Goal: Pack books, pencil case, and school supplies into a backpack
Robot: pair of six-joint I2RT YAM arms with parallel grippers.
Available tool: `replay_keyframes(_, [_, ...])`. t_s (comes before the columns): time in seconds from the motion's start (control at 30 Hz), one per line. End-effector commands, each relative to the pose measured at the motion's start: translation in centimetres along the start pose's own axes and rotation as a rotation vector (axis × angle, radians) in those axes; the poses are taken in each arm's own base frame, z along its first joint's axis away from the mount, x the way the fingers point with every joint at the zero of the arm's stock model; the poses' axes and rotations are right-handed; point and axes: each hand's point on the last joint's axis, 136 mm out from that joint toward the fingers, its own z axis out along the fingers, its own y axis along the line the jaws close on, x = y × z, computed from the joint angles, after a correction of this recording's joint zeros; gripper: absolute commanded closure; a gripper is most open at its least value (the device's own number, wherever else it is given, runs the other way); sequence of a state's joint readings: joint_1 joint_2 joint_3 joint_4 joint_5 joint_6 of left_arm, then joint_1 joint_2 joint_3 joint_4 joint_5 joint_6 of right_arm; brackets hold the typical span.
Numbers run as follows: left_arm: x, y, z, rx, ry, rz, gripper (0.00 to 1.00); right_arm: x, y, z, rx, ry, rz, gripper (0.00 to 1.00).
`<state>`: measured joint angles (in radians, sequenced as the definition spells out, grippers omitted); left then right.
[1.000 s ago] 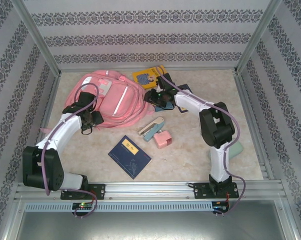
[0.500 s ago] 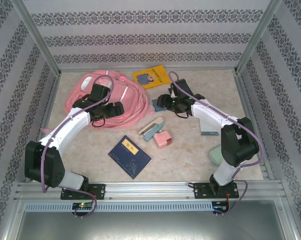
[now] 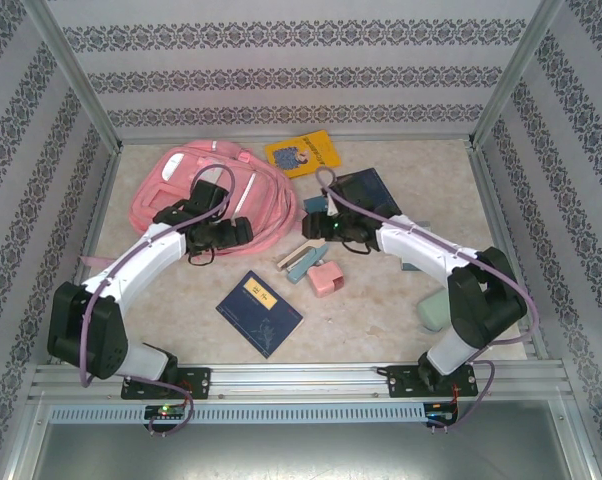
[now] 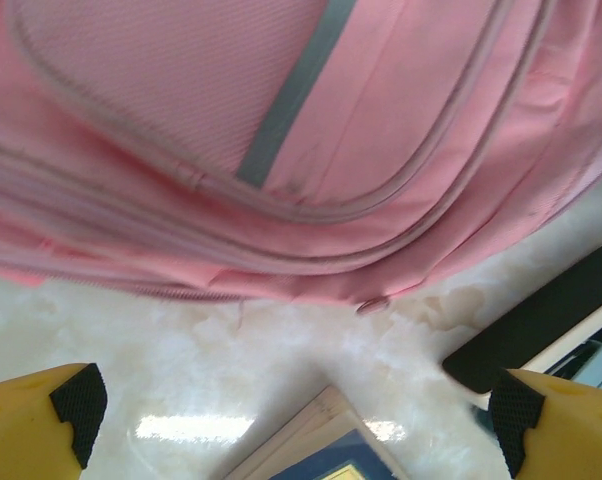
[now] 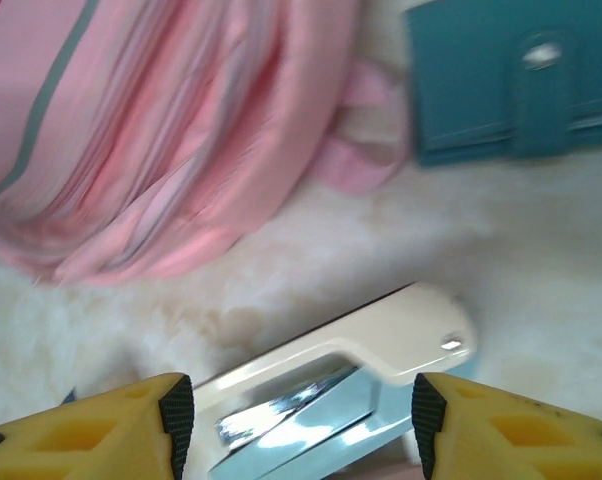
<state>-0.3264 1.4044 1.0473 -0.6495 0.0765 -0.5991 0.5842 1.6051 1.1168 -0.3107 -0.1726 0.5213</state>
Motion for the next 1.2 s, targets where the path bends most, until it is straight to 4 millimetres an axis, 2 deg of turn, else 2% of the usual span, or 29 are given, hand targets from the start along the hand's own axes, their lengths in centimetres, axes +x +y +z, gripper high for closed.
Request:
replay_keyframes(0.0, [2.3, 2.1, -0.9, -0.059, 0.032, -0.086, 0.00, 2.4, 1.6, -0.7, -0.014, 0.034, -0.095, 0.39])
replay_keyframes(0.13, [4.9, 3.2, -1.6, -0.051, 0.064, -0.177, 0.00, 4.9, 3.4, -1.0, -0.017, 0.076, -0.133, 0.42])
replay_keyframes(0.3, [8.0, 3.7, -2.7, 0.050, 0.064, -0.295, 0.01, 8.5, 5.7, -0.6, -0.044, 0.164, -0.233, 0.42])
replay_keyframes(0.5, [11.5, 4.7, -2.6, 0.157, 0.055, -0.428, 0.09, 12.4, 6.7, 0.9, -0.075, 0.279, -0.298, 0.42])
replay_keyframes(0.6, [13.1, 4.9, -2.1, 0.211, 0.066, -0.475, 0.13, 14.5, 6.1, 1.8, -0.061, 0.346, -0.321, 0.42])
replay_keyframes(0.7, [14.1, 4.7, -1.7, 0.269, 0.073, -0.503, 0.16, 16.3, 5.0, 2.9, -0.050, 0.402, -0.318, 0.44])
replay_keyframes(0.9, [15.7, 4.1, -0.4, 0.335, 0.103, -0.531, 0.28, 19.0, 4.4, 4.2, -0.052, 0.482, -0.335, 0.46])
replay_keyframes(1.07, [15.9, 3.5, 0.7, 0.349, 0.115, -0.510, 0.39, 19.7, 4.5, 5.0, -0.052, 0.505, -0.327, 0.51])
replay_keyframes(1.17, [15.7, 3.1, 1.6, 0.353, 0.120, -0.502, 0.43, 19.6, 4.7, 5.2, -0.048, 0.505, -0.318, 0.59])
